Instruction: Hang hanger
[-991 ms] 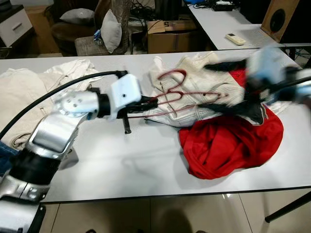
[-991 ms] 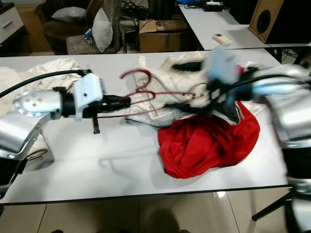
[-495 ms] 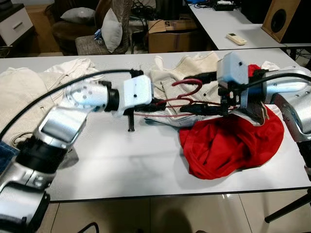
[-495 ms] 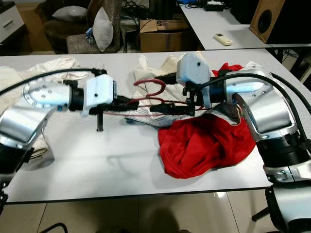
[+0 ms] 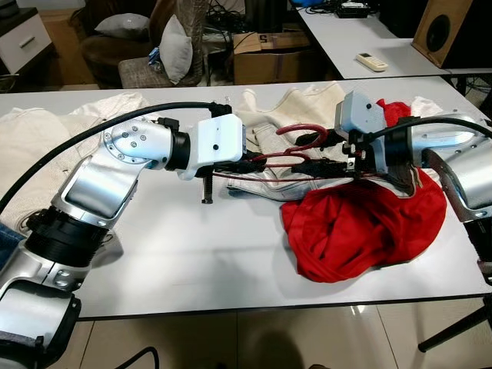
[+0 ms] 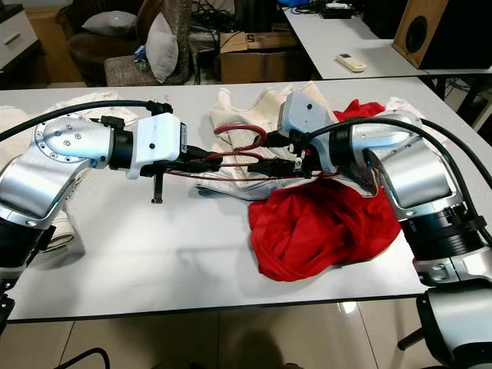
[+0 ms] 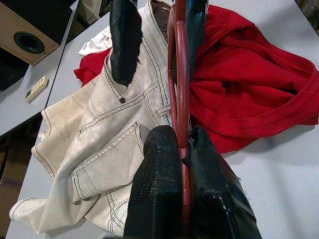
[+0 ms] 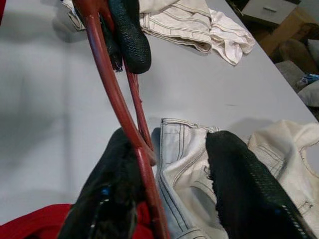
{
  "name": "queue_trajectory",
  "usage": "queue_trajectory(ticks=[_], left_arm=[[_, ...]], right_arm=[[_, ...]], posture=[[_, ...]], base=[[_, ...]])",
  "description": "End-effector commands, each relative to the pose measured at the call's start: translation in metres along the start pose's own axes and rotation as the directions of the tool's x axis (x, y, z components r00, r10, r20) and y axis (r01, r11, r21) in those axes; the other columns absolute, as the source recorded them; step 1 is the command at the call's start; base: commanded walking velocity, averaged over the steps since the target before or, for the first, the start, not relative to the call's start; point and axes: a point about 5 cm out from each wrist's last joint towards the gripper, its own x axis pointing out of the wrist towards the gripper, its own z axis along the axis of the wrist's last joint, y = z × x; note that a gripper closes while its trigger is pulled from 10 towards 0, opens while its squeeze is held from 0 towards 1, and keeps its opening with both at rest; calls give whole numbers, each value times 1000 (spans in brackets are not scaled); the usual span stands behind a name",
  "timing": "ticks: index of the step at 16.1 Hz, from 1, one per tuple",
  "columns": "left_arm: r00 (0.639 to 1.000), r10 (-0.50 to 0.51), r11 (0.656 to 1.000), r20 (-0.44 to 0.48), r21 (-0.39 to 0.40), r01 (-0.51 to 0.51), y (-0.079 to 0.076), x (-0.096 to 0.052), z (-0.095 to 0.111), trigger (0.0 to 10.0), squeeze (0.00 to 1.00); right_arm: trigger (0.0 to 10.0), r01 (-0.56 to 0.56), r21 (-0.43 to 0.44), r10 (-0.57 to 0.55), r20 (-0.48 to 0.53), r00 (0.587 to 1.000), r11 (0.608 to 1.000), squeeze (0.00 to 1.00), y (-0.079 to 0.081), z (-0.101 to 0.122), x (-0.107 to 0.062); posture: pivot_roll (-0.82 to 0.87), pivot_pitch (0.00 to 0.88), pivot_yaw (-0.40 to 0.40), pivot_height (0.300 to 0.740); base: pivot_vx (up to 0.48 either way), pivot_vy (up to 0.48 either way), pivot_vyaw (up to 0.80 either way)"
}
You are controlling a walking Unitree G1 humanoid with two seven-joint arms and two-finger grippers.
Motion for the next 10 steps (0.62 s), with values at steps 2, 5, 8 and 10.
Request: queue_trajectory(ticks=[2, 5, 8, 10], left_arm=[[1000, -26, 999, 5, 29, 26, 1, 3, 6, 10000, 0], [999, -32, 999, 14, 37, 31, 2, 5, 8, 10000, 0], [1000, -23, 999, 12, 45, 23, 4, 3, 8, 10000, 0], [1000, -18, 999, 10, 49, 18, 5, 3, 7, 10000, 0]], right_arm=[[0, -6, -20, 6, 1, 1000, 1000, 0, -2, 8, 4], [0, -13, -14, 13, 0, 1000, 1000, 0, -2, 8, 8], [0, -13, -13, 13, -15, 1000, 1000, 0, -3, 6, 8], [0, -16, -12, 16, -16, 1000, 1000, 0, -4, 6, 8]], posture=[[-63, 0, 57, 740], [-63, 0, 55, 740], [-63, 0, 55, 740], [-63, 0, 53, 740]], base=[[0, 0, 0], [0, 0, 0], [0, 0, 0], [0, 0, 0]])
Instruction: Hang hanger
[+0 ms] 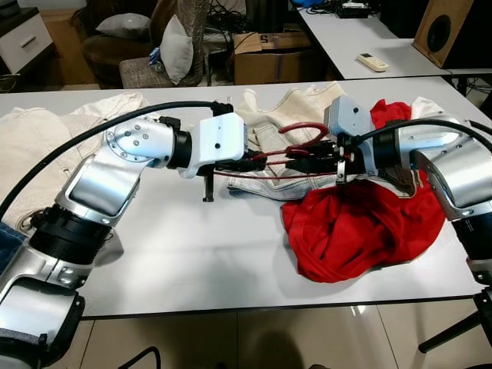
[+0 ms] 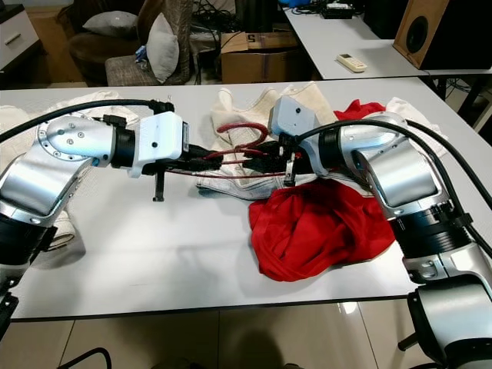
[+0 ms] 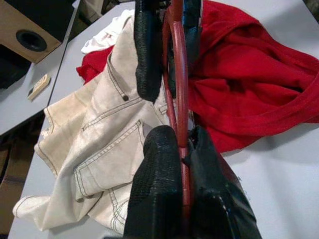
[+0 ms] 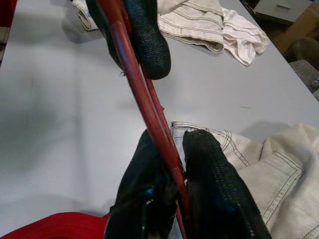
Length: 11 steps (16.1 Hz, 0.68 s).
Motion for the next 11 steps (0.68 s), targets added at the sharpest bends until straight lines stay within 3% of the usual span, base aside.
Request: queue_trajectory(ticks=[1, 2, 3, 4, 9, 11], left_arm=[[1000, -18, 999, 16, 43, 17, 2, 1, 8, 10000, 0], [1000, -17, 999, 15, 44, 16, 2, 1, 8, 10000, 0], [1000, -28, 999, 15, 24, 27, 2, 0, 7, 10000, 129], [998, -42, 999, 37, -16, 42, 2, -3, 7, 10000, 1000], [985, -12, 995, 172, -92, 28, 3, -19, 10, 10000, 1000], [961, 77, 976, 264, -216, -19, 4, -35, 10, 10000, 1000]], right_arm=[[0, 15, -17, -15, -2, 1000, 1000, 0, -5, 6, -2], [0, 14, -17, -14, -2, 1000, 1000, 0, -5, 6, -2], [0, 10, -18, -10, 0, 1000, 1000, 0, -5, 6, -3], [0, 0, -18, 0, 3, 1000, 1000, 0, -3, 6, -3], [0, 1, -3, -1, 5, 1000, 1000, 0, 0, 2, -8], [0, 31, 11, -31, 7, 999, 999, 0, 3, -1, -16]], posture=[[-63, 0, 53, 740], [-63, 0, 53, 740], [-63, 0, 52, 740], [-63, 0, 52, 740], [-74, 0, 65, 740], [-80, 0, 69, 740]], base=[[0, 0, 0], [0, 0, 0], [0, 0, 0], [0, 0, 0], [0, 0, 0], [0, 0, 0]])
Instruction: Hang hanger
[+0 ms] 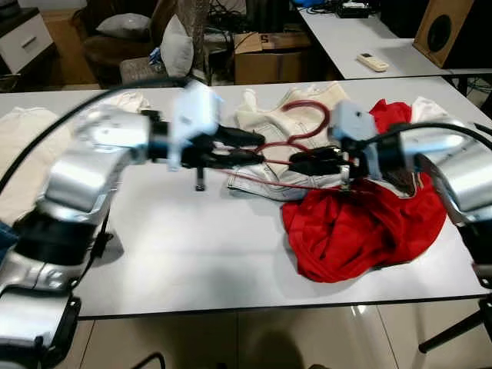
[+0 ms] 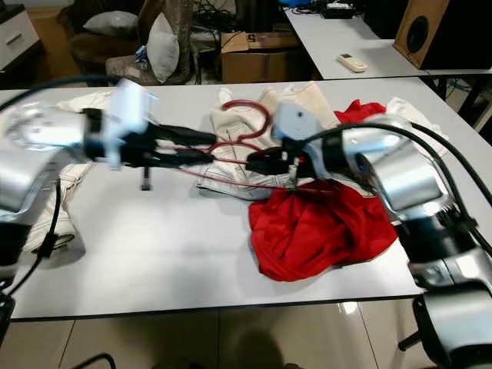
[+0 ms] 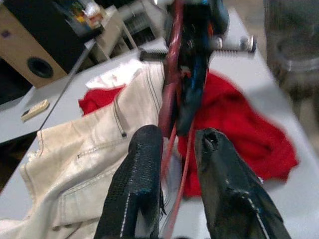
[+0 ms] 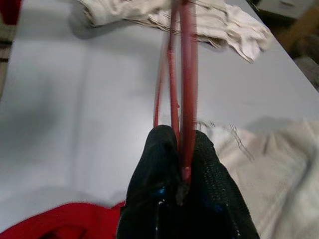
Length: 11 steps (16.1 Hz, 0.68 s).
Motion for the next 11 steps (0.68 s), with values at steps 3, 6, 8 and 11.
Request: queue_trajectory(ticks=[3, 6, 8, 11], left_arm=[[966, 245, 962, 85, -144, -232, -13, -25, -8, 10000, 1000], [873, 489, 846, 0, -246, -473, -23, -35, -31, 10000, 290], [774, 626, 732, -98, -269, -626, -32, -33, -49, 10000, 0], [537, 786, 480, -306, -247, -842, -67, -33, -83, 10000, 0]], right_arm=[[0, 201, 93, -208, 69, 976, 975, 0, 5, 5, -27], [0, 327, 221, -355, 99, 930, 919, 0, 21, -1, -30], [0, 381, 311, -436, 132, 890, 871, 0, 35, 0, -22], [0, 491, 446, -575, 68, 815, 748, 0, 66, -17, -11]], posture=[[-87, 0, 69, 740], [-99, 0, 86, 740], [-98, 0, 89, 740], [-93, 0, 99, 740]], base=[[0, 0, 0], [0, 0, 0], [0, 0, 0], [0, 0, 0]])
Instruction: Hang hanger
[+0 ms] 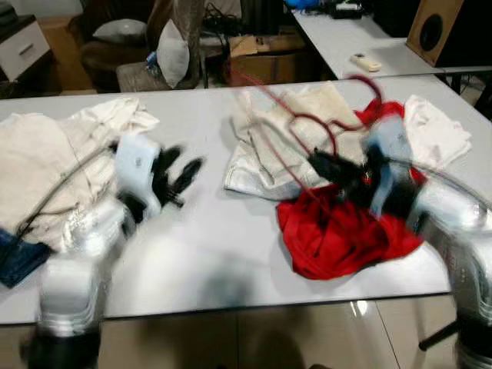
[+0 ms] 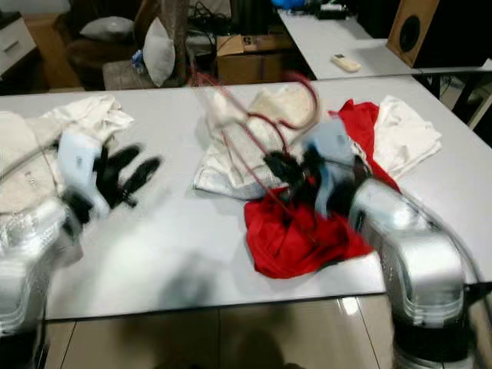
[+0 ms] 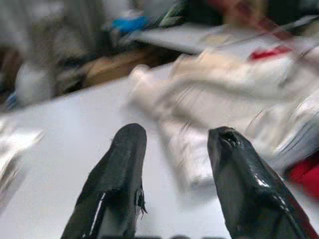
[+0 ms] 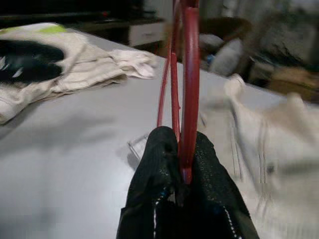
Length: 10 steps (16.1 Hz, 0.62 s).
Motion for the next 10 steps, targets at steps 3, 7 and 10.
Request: queue_trajectory(ticks=[3, 7, 10], left_arm=[[990, 140, 990, -25, -21, -141, -5, -13, -12, 10000, 0], [972, 235, 968, -27, -87, -236, -16, -16, -24, 10000, 0], [979, 205, 971, -10, -125, -204, -18, -1, -33, 10000, 0]], right_arm=[[0, 96, 15, -97, 39, 995, 995, 0, 5, -7, -12], [0, 222, 104, -226, 22, 974, 969, 0, 23, -30, -19], [0, 245, 200, -265, 78, 961, 949, 0, 22, -34, -12]], posture=[[-92, 0, 97, 740], [-76, 0, 93, 740], [-102, 0, 94, 740]], base=[[0, 0, 0], [0, 0, 0], [0, 0, 0]])
